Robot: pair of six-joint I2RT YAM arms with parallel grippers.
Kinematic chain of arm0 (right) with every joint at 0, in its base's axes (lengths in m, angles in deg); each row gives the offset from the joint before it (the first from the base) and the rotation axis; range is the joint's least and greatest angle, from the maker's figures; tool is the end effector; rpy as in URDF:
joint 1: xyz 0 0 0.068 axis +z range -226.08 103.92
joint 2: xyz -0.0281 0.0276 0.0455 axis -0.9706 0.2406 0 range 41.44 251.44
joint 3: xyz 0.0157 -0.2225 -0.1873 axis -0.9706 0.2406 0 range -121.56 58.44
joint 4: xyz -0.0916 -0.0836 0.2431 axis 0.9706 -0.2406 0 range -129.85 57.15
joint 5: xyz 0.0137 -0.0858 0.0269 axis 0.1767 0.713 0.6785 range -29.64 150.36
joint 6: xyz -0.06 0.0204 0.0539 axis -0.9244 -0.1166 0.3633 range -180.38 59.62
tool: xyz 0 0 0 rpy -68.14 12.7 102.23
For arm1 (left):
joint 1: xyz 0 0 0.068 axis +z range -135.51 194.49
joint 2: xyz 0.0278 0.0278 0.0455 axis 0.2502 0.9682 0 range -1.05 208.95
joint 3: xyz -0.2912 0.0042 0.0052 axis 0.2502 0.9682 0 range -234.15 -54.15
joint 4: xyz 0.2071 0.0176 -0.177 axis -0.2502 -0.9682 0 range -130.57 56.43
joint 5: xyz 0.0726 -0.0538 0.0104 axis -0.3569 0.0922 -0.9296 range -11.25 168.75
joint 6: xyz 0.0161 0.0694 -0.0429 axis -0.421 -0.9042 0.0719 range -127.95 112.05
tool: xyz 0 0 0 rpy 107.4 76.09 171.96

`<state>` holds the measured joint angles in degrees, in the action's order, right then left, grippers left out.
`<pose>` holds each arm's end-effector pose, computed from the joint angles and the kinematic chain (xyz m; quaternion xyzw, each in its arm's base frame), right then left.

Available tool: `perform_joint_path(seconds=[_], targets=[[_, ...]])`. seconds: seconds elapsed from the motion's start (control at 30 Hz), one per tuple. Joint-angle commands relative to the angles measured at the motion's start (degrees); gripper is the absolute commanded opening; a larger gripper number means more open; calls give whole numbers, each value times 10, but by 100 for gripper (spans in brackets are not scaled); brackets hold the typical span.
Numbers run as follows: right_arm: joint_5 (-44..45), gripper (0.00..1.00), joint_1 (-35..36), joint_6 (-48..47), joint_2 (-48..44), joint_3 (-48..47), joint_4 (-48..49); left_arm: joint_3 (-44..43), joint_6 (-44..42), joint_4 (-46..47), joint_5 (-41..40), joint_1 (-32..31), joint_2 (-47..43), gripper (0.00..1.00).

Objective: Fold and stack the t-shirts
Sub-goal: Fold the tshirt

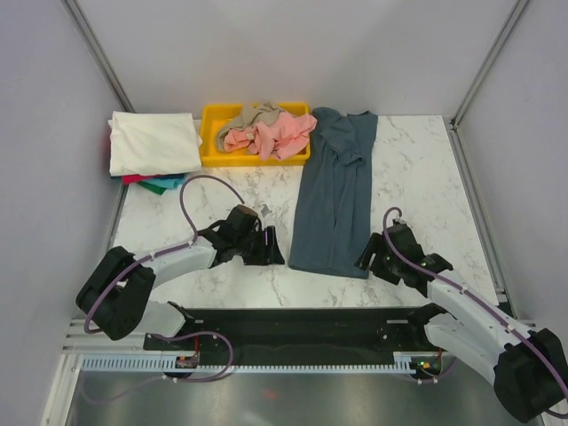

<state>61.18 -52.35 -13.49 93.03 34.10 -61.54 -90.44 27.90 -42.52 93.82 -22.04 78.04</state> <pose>0.1674 0.0724 0.1493 0.1941 0.9362 0.1637 0.2429 0.2179 -0.1849 0.1475 0.0484 0.9364 -0.2917 0.1890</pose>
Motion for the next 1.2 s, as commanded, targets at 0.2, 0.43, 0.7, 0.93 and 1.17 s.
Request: perform_joint_path(seconds=[0.2,0.43,0.7,0.93,1.17], targets=[[-12,65,48,71,34,44,75,11,37,64,-36,-14,31,61],[8,57,48,61,28,41,62,11,45,74,-51,-16,33,62],[13,44,48,52,2,52,41,20,59,126,-50,-16,38,63],[15,24,49,43,11,47,39,36,84,199,-50,-39,51,62],[12,18,48,36,18,44,40,24,95,223,-46,-58,100,56]])
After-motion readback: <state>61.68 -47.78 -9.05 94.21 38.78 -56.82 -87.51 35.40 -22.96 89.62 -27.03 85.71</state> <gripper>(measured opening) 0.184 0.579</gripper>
